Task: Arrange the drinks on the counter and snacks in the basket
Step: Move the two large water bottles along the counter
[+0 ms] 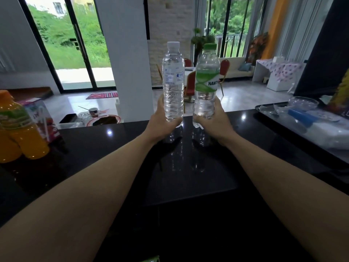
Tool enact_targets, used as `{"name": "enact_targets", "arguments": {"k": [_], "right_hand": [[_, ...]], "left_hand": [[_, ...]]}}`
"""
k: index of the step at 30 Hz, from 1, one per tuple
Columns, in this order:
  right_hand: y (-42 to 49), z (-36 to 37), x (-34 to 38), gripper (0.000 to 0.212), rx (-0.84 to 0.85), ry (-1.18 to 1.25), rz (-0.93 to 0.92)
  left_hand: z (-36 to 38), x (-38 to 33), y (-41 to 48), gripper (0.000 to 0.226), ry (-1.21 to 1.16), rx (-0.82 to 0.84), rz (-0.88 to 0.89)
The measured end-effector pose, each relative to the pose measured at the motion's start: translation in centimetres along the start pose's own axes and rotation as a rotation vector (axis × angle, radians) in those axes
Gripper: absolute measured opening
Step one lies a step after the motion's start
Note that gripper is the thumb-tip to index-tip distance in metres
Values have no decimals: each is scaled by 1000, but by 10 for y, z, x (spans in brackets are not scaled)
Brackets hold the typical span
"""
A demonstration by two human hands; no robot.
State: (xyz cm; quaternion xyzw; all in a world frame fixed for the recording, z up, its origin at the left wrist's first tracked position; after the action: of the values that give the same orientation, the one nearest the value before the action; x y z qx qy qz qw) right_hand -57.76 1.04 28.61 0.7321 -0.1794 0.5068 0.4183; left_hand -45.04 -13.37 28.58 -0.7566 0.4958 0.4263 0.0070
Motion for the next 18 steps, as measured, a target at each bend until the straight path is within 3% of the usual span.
{"name": "enact_targets", "arguments": {"k": [5,10,18], "right_hand": [[6,-2,0,76,-33,-38,11],[4,-5,-1,65,-63,-62,-2],[3,-8,-6,67,-99,-54,28]], "left_hand": [[6,0,5,94,-6,43,-11],[6,-10,2,82,25,-5,26],[6,3,4,74,49,-4,-53]]}}
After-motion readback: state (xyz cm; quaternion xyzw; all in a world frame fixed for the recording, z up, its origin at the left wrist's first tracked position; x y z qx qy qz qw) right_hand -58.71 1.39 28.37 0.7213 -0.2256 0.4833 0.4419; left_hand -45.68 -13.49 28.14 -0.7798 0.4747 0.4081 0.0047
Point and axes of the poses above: each hand's wrist, its own y-axis towards the middle knuckle, its own z-axis out of the palm, x = y × z, the point moved 10 cm from there along y, towards the middle knuckle, and after that the axes turned 11 degrees about y, right-handed, at the moved point
